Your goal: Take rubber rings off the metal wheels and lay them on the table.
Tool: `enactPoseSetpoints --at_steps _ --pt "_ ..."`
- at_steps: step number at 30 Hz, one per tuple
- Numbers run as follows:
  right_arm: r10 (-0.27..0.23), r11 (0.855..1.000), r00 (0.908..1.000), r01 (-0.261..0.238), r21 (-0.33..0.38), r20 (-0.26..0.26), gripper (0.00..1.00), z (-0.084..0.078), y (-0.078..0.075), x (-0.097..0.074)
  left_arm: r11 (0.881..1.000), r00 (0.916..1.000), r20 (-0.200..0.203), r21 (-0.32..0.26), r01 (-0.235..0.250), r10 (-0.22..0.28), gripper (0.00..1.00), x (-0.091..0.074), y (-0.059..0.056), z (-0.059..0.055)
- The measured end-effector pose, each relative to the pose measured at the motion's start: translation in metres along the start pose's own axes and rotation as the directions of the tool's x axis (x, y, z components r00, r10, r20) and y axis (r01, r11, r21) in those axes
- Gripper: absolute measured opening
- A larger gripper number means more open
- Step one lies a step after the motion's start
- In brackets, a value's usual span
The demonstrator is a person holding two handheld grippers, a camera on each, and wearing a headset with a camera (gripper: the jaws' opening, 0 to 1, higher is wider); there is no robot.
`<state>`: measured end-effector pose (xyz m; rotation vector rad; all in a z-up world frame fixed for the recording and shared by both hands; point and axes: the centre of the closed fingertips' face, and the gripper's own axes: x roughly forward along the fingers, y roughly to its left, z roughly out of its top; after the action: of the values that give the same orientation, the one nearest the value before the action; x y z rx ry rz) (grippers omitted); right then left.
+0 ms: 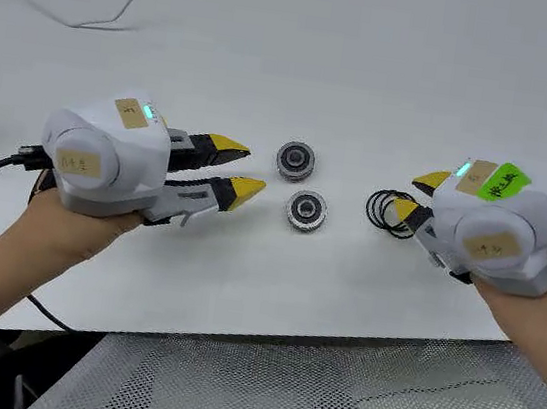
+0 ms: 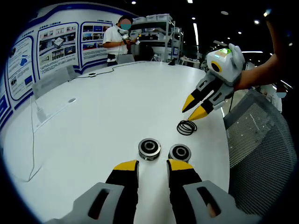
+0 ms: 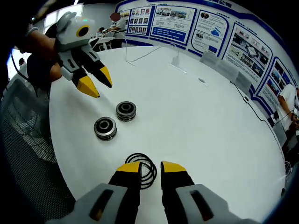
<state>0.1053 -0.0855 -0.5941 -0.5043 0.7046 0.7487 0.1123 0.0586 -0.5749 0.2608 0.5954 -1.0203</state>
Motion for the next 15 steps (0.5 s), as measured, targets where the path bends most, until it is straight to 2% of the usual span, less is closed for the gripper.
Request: enactPoseSetpoints --at_steps 6,10,15 --pt "0.071 0.997 0.9969 -0.071 0.013 0.034 0.30 0.000 0.015 -0.005 1.000 0.9999 0.010 -0.006 0.011 -0.011 0.30 -0.008 -0.008 -0.003" --pt "0.101 0.995 0.9944 -0.102 0.010 0.029 0.39 -0.005 0.022 -0.011 1.000 0.9999 0.014 -0.023 -0.004 0.004 0.35 -0.015 -0.008 -0.006" --pt "0.109 0.994 0.9938 -0.110 0.005 0.021 0.46 -0.010 0.025 -0.020 0.999 0.9996 0.024 -0.034 -0.014 0.015 0.36 -0.026 -0.011 -0.012"
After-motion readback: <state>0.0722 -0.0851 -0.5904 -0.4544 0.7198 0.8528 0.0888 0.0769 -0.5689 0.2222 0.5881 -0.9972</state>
